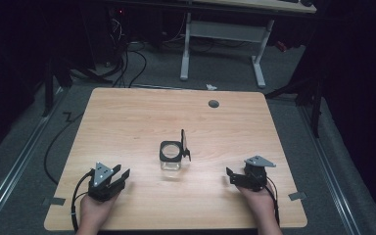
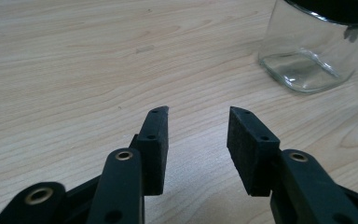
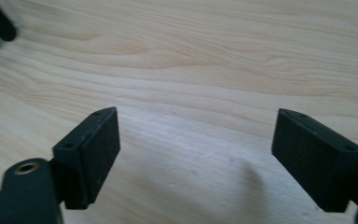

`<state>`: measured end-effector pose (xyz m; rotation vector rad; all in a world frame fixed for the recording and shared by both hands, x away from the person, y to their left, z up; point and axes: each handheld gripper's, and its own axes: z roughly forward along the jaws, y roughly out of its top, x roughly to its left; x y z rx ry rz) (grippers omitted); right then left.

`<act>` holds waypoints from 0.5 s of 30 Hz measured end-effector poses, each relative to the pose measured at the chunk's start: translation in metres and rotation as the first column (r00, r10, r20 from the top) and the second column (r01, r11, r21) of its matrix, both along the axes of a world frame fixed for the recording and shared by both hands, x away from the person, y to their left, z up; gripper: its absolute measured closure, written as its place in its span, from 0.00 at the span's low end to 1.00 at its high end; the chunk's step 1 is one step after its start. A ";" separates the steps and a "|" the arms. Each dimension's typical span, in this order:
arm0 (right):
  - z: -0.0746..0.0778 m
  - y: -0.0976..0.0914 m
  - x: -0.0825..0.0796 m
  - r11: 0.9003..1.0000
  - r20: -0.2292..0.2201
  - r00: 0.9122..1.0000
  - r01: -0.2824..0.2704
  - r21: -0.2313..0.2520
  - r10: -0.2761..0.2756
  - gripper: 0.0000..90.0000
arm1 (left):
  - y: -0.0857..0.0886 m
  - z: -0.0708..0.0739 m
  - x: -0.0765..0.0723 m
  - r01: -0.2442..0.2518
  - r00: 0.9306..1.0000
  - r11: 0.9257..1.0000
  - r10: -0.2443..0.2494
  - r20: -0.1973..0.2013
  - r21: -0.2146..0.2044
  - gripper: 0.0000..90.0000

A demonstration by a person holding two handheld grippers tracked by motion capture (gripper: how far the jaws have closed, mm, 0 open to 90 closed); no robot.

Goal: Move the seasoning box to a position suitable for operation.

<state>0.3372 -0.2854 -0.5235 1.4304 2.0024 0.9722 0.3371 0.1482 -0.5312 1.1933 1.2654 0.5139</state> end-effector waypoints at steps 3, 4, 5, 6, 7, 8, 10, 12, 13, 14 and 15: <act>0.003 0.002 -0.003 0.999 0.004 1.000 -0.002 0.034 0.002 0.22 | 0.000 0.000 0.000 -0.002 1.000 1.000 0.002 -0.004 -0.007 0.66; 0.003 0.002 -0.004 1.000 0.011 1.000 -0.007 0.029 0.007 0.24 | -0.001 0.000 -0.001 0.005 1.000 1.000 -0.005 -0.004 -0.005 0.66; 0.003 0.002 -0.004 1.000 0.011 1.000 -0.007 0.029 0.007 0.24 | -0.001 0.000 -0.001 0.005 1.000 1.000 -0.005 -0.004 -0.005 0.67; 0.004 0.002 -0.005 1.000 0.015 1.000 -0.009 0.028 0.009 0.25 | -0.002 0.000 -0.002 0.008 1.000 1.000 -0.008 -0.005 -0.002 0.67; 0.006 0.000 -0.007 0.999 0.031 1.000 -0.008 0.041 0.007 0.26 | -0.003 0.001 -0.003 0.017 1.000 1.000 -0.017 -0.006 -0.001 0.68; 0.006 0.000 -0.007 0.999 0.031 1.000 -0.008 0.041 0.007 0.26 | -0.003 0.001 -0.003 0.017 1.000 1.000 -0.017 -0.006 -0.001 0.68; 0.008 0.000 -0.010 0.999 0.035 0.999 -0.004 0.055 0.003 0.29 | -0.003 0.002 -0.003 0.025 1.000 1.000 -0.025 -0.007 -0.001 0.69; 0.007 0.000 -0.010 0.998 0.038 0.999 -0.005 0.056 0.003 0.32 | -0.002 0.002 -0.003 0.031 1.000 1.000 -0.031 -0.007 -0.002 0.70; 0.007 0.000 -0.010 0.998 0.038 0.999 -0.008 0.056 0.006 0.33 | -0.003 0.001 -0.003 0.031 0.999 1.000 -0.031 -0.007 -0.005 0.70; 0.007 0.000 -0.010 0.998 0.036 0.999 -0.006 0.055 0.004 0.33 | -0.003 0.001 -0.002 0.033 0.999 0.999 -0.033 -0.009 0.002 0.70; 0.007 0.000 -0.011 0.998 0.037 0.999 -0.004 0.062 0.002 0.35 | -0.003 0.000 -0.001 0.034 0.999 0.999 -0.034 -0.008 0.008 0.70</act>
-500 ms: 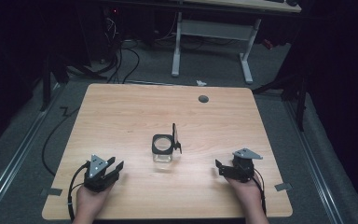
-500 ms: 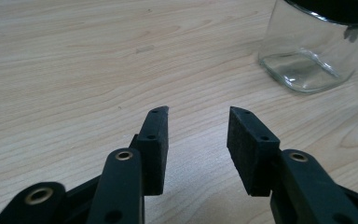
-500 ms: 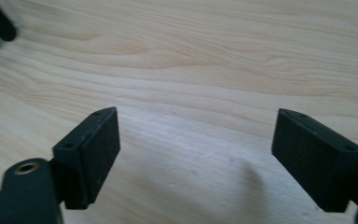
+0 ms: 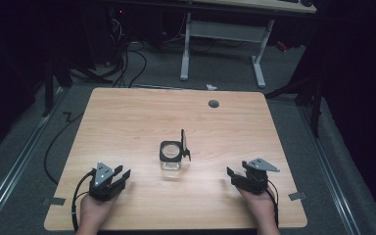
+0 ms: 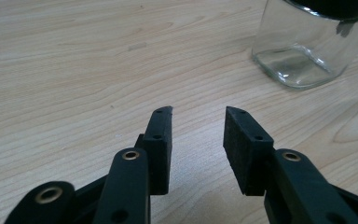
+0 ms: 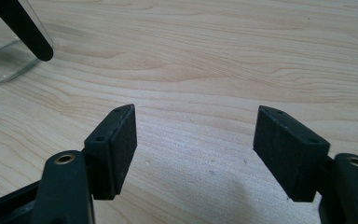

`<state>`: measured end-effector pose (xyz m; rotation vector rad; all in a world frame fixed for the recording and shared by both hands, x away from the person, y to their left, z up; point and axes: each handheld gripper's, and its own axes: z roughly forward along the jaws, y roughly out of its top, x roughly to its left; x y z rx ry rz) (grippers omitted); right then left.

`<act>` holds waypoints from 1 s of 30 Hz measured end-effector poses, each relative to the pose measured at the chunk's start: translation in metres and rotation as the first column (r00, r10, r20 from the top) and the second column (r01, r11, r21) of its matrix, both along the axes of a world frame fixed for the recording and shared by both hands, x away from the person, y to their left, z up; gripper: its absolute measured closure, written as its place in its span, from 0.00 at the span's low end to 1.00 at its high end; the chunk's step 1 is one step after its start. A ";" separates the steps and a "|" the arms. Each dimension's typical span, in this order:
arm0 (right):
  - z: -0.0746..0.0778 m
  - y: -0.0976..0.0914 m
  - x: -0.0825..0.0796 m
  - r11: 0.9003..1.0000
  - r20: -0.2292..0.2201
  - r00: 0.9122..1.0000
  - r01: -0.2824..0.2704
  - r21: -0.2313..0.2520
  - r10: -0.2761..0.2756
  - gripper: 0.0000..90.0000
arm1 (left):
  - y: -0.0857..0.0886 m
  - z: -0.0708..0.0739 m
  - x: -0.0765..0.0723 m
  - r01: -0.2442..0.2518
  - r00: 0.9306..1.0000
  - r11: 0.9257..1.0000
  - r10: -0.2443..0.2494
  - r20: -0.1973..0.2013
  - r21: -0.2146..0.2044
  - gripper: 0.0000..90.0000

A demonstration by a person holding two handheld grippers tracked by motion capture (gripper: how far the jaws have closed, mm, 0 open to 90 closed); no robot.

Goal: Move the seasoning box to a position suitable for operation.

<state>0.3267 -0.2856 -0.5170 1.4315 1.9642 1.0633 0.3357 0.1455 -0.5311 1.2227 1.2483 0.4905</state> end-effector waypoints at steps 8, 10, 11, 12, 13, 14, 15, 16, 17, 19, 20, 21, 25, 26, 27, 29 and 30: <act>0.000 0.001 -0.002 1.000 0.000 1.000 -0.008 0.023 0.008 0.45 | 0.002 0.000 0.000 -0.008 1.000 1.000 0.008 -0.006 -0.003 0.67; 0.000 0.002 -0.003 1.000 0.008 1.000 -0.011 0.021 0.011 0.48 | 0.002 0.000 0.000 -0.011 1.000 1.000 0.011 -0.003 0.000 0.67; 0.000 0.003 -0.003 1.000 0.010 1.000 -0.014 0.023 0.014 0.49 | 0.001 0.001 0.000 -0.012 1.000 1.000 0.012 -0.003 -0.001 0.66; 0.001 0.004 -0.004 0.999 0.014 1.000 -0.023 0.028 0.022 0.51 | 0.001 0.001 0.000 -0.013 1.000 1.000 0.013 -0.003 0.002 0.66; 0.001 0.004 -0.004 0.999 0.014 1.000 -0.023 0.028 0.022 0.51 | 0.001 0.001 0.000 -0.013 1.000 1.000 0.013 -0.003 0.002 0.66; 0.002 0.007 -0.005 0.999 0.020 0.999 -0.029 0.030 0.028 0.53 | 0.001 0.001 0.000 -0.014 1.000 1.000 0.014 -0.003 0.004 0.66; 0.003 0.008 -0.005 0.999 0.022 0.999 -0.035 0.031 0.035 0.54 | 0.001 0.001 0.000 -0.015 1.000 1.000 0.015 0.000 0.009 0.66; 0.003 0.008 -0.005 0.999 0.022 0.999 -0.035 0.031 0.035 0.54 | 0.001 0.001 0.000 -0.015 1.000 1.000 0.015 0.000 0.009 0.65; 0.004 0.010 -0.005 0.999 0.025 0.999 -0.043 0.029 0.042 0.54 | 0.002 0.002 -0.001 -0.017 1.000 1.000 0.017 0.002 0.007 0.65; 0.006 0.017 -0.005 0.997 0.025 0.998 -0.062 0.039 0.061 0.55 | 0.002 0.002 0.000 -0.016 1.000 1.000 0.016 0.005 0.003 0.65; 0.007 0.026 -0.005 0.995 0.029 0.996 -0.089 0.035 0.088 0.56 | 0.003 0.001 0.000 -0.017 1.000 1.000 0.017 0.004 0.002 0.64; 0.008 0.031 -0.004 0.994 0.029 0.994 -0.103 0.033 0.102 0.57 | 0.004 0.001 0.001 -0.015 1.000 1.000 0.015 0.002 0.004 0.64; 0.007 0.055 -0.001 0.987 0.015 0.987 -0.162 -0.003 0.162 0.58 | 0.005 0.001 0.000 -0.012 1.000 1.000 0.012 0.002 -0.004 0.64; 0.007 0.055 -0.001 0.987 0.015 0.987 -0.162 -0.003 0.162 0.58 | 0.005 0.001 0.000 -0.012 1.000 1.000 0.012 0.002 -0.004 0.64; 0.005 0.066 0.001 0.983 0.006 0.983 -0.182 0.007 0.182 0.63 | 0.005 0.001 0.000 -0.010 1.000 1.000 0.010 0.002 -0.008 0.64; 0.004 0.073 0.003 0.980 0.008 0.980 -0.199 0.009 0.199 0.68 | 0.007 0.001 0.000 -0.005 1.000 1.000 0.005 0.003 -0.004 0.64; 0.004 0.073 0.003 0.980 0.008 0.980 -0.199 0.009 0.199 0.68 | 0.007 0.001 0.000 -0.005 1.000 1.000 0.005 0.003 -0.004 0.64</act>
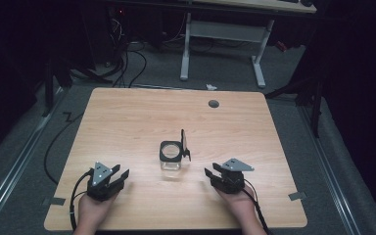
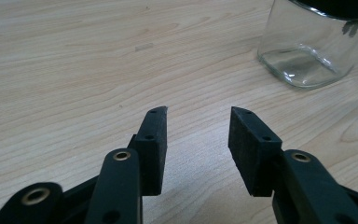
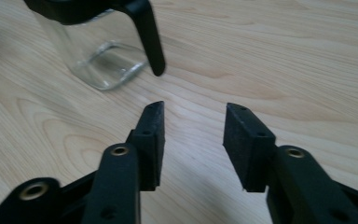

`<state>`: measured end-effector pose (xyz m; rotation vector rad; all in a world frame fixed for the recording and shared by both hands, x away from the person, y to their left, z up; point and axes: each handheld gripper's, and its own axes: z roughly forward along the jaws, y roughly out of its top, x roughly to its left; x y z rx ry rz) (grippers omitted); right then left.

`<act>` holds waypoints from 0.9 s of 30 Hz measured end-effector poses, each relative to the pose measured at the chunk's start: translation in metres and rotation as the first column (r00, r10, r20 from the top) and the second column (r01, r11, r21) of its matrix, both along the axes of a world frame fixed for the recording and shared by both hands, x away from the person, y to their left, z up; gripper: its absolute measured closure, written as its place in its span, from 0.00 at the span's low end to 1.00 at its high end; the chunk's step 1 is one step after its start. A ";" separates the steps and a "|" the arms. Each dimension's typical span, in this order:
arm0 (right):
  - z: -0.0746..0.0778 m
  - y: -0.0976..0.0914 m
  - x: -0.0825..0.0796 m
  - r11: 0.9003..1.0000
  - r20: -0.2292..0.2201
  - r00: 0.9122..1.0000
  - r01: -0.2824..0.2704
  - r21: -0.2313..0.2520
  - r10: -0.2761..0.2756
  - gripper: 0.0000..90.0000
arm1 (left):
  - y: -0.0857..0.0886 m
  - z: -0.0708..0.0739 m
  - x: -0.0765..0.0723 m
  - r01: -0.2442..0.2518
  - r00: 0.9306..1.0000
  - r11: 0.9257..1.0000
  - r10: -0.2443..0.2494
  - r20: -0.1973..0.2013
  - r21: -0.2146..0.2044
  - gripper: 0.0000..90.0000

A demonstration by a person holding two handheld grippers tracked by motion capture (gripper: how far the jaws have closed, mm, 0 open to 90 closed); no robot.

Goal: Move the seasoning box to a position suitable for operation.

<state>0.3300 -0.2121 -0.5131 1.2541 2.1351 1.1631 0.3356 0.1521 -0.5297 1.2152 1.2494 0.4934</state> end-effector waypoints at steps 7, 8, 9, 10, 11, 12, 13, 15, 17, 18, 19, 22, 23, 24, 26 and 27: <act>0.000 0.033 0.013 0.997 -0.014 0.997 -0.074 -0.010 0.074 0.84 | 0.001 0.001 0.000 0.002 1.000 1.000 -0.002 0.000 -0.015 0.64; 0.002 0.040 0.016 0.995 -0.006 0.996 -0.094 -0.014 0.094 0.94 | 0.002 0.001 0.000 0.007 1.000 1.000 -0.007 0.003 -0.013 0.64; 0.003 0.042 0.017 0.995 -0.002 0.995 -0.103 -0.014 0.103 1.00 | 0.002 0.001 0.001 0.007 1.000 1.000 -0.007 0.005 -0.008 0.64; 0.004 0.046 0.019 0.993 0.005 0.993 -0.118 -0.010 0.118 1.00 | 0.002 0.001 0.001 0.007 1.000 1.000 -0.007 0.003 -0.012 0.64; 0.004 0.049 0.021 0.992 0.000 0.992 -0.128 -0.005 0.128 1.00 | 0.003 0.001 0.002 0.006 1.000 1.000 -0.006 -0.001 -0.014 0.64; 0.004 0.049 0.021 0.992 0.000 0.992 -0.128 -0.005 0.128 1.00 | 0.003 0.001 0.002 0.006 1.000 1.000 -0.006 -0.001 -0.014 0.64; 0.004 0.053 0.023 0.991 -0.002 0.991 -0.132 -0.005 0.132 1.00 | 0.002 0.001 0.002 0.004 1.000 1.000 -0.004 -0.003 -0.018 0.64; 0.001 0.060 0.029 0.992 -0.004 0.992 -0.122 -0.016 0.122 1.00 | 0.002 0.001 0.001 0.009 1.000 1.000 -0.009 0.000 -0.012 0.64; -0.001 0.063 0.032 0.993 -0.008 0.993 -0.117 -0.024 0.116 1.00 | 0.002 0.001 0.000 0.009 1.000 1.000 -0.009 -0.002 -0.020 0.64; -0.002 0.063 0.034 0.993 -0.010 0.994 -0.113 -0.027 0.113 1.00 | 0.002 0.002 0.000 0.006 1.000 1.000 -0.006 0.004 -0.019 0.65; -0.003 0.064 0.035 0.993 -0.010 0.994 -0.111 -0.030 0.111 1.00 | 0.003 0.002 0.000 0.005 1.000 1.000 -0.005 0.004 -0.021 0.65; -0.003 0.063 0.037 0.994 -0.011 0.995 -0.104 -0.029 0.103 1.00 | 0.003 0.002 0.001 0.004 1.000 1.000 -0.004 0.001 -0.022 0.65; -0.004 0.061 0.038 0.995 -0.015 0.996 -0.093 -0.026 0.092 1.00 | 0.002 0.001 0.001 0.007 1.000 1.000 -0.007 -0.002 -0.020 0.65; -0.003 0.060 0.039 0.995 -0.014 0.996 -0.093 -0.024 0.093 1.00 | 0.002 0.001 0.001 0.007 1.000 1.000 -0.007 -0.002 -0.020 0.65; -0.003 0.059 0.041 0.996 -0.011 0.996 -0.087 -0.027 0.087 1.00 | 0.002 0.001 0.000 0.010 1.000 1.000 -0.009 0.001 -0.014 0.65; -0.003 0.058 0.042 0.996 -0.011 0.996 -0.086 -0.032 0.086 1.00 | 0.001 0.001 0.000 0.011 1.000 1.000 -0.011 0.002 -0.014 0.65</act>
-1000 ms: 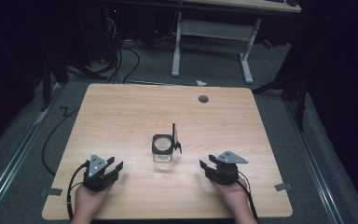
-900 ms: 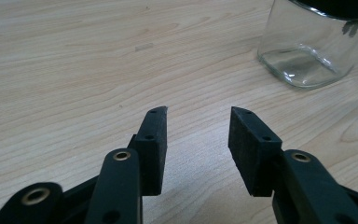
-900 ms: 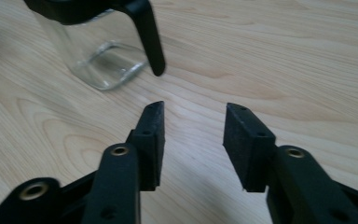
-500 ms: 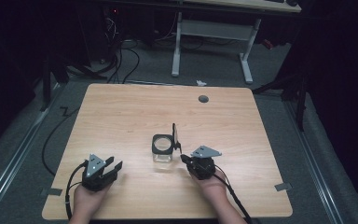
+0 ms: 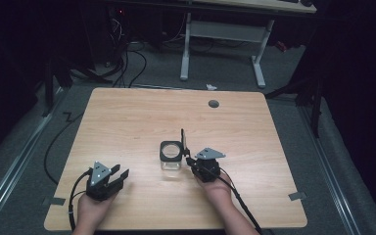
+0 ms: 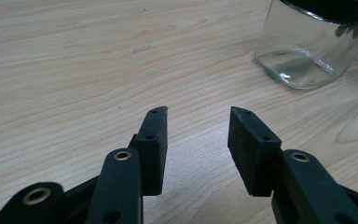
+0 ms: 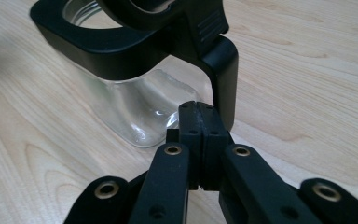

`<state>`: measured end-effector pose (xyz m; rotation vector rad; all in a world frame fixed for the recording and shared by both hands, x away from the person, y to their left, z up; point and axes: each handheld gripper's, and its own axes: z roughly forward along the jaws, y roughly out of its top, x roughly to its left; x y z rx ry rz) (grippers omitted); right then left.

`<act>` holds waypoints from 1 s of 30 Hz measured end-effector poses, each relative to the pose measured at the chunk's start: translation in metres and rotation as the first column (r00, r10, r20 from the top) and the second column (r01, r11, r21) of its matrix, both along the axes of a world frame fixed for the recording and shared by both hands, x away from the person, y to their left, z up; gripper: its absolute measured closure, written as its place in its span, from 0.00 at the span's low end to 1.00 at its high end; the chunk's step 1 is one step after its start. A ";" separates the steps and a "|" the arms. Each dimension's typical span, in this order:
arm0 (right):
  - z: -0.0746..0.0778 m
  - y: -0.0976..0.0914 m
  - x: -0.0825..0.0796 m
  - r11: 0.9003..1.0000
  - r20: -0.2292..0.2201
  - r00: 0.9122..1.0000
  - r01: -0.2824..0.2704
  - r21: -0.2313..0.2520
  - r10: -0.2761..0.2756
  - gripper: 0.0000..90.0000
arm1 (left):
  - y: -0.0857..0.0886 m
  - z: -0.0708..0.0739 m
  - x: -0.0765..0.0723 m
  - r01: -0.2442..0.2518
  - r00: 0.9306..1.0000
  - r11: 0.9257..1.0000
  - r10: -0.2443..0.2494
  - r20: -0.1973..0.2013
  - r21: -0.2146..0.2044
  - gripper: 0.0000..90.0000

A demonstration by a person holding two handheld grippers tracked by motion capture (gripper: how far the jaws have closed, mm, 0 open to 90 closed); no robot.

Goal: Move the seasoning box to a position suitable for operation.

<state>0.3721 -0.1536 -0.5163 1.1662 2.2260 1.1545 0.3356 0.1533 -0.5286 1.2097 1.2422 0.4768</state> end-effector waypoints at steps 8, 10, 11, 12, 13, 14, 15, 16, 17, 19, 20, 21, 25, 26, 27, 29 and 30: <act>-0.003 -0.008 0.022 0.999 -0.022 0.999 0.037 0.005 -0.037 1.00 | -0.001 0.000 0.000 0.007 1.000 1.000 -0.007 -0.002 -0.003 0.65; -0.002 -0.007 0.030 0.999 -0.024 0.999 0.045 0.006 -0.045 1.00 | -0.001 -0.001 0.001 0.009 1.000 1.000 -0.009 -0.005 0.001 0.65; -0.002 -0.007 0.034 0.999 -0.024 0.999 0.049 0.008 -0.049 1.00 | -0.002 -0.001 0.001 0.009 1.000 1.000 -0.009 -0.006 -0.001 0.65; -0.002 -0.007 0.034 0.999 -0.024 0.999 0.049 0.008 -0.049 1.00 | -0.002 -0.001 0.001 0.009 1.000 1.000 -0.009 -0.006 -0.001 0.66; -0.001 -0.006 0.039 0.998 -0.027 0.998 0.055 0.010 -0.055 1.00 | -0.003 -0.001 0.000 0.010 1.000 1.000 -0.010 -0.006 0.000 0.66; 0.000 -0.006 0.050 0.998 -0.028 0.997 0.068 0.016 -0.067 1.00 | -0.003 -0.001 0.000 0.013 1.000 1.000 -0.013 -0.006 0.009 0.66; 0.001 -0.006 0.052 0.997 -0.032 0.997 0.072 0.018 -0.072 1.00 | -0.004 -0.001 0.000 0.014 1.000 1.000 -0.014 -0.005 0.007 0.66; 0.001 -0.006 0.052 0.997 -0.032 0.997 0.072 0.018 -0.072 1.00 | -0.004 -0.001 0.000 0.014 1.000 1.000 -0.014 -0.005 0.007 0.67; 0.004 -0.006 0.057 0.997 -0.031 0.997 0.077 0.020 -0.076 1.00 | -0.004 -0.002 0.000 0.015 1.000 1.000 -0.015 -0.003 0.015 0.67; 0.006 -0.007 0.056 0.997 -0.024 0.997 0.074 0.022 -0.073 1.00 | -0.005 -0.002 0.000 0.016 1.000 1.000 -0.016 -0.006 0.014 0.68; 0.010 -0.010 0.050 0.998 -0.009 0.998 0.062 0.020 -0.061 1.00 | -0.006 -0.003 0.000 0.021 1.000 1.000 -0.020 -0.002 0.023 0.73; 0.012 -0.011 0.044 0.998 0.000 0.999 0.053 0.020 -0.053 1.00 | -0.008 -0.005 0.000 0.015 1.000 0.999 -0.015 0.000 0.039 0.76; 0.016 -0.021 0.013 0.999 0.027 0.999 0.032 0.032 -0.033 1.00 | -0.011 -0.005 0.004 0.002 1.000 0.999 -0.003 0.003 0.044 0.93; 0.016 -0.021 0.013 0.999 0.027 0.999 0.032 0.032 -0.033 1.00 | -0.013 -0.005 0.005 0.000 1.000 0.999 0.000 0.004 0.046 0.93; 0.015 -0.026 -0.004 0.999 0.036 0.999 0.029 0.037 -0.030 1.00 | -0.016 -0.005 0.007 -0.001 1.000 0.999 0.001 0.003 0.052 0.96; 0.013 -0.032 -0.018 0.999 0.050 0.998 0.029 0.032 -0.031 1.00 | -0.022 -0.006 0.010 -0.001 1.000 0.998 0.001 -0.006 0.059 0.97; 0.012 -0.037 -0.027 0.999 0.055 0.998 0.028 0.032 -0.030 1.00 | -0.026 -0.005 0.012 0.003 1.000 0.999 -0.003 -0.013 0.048 0.97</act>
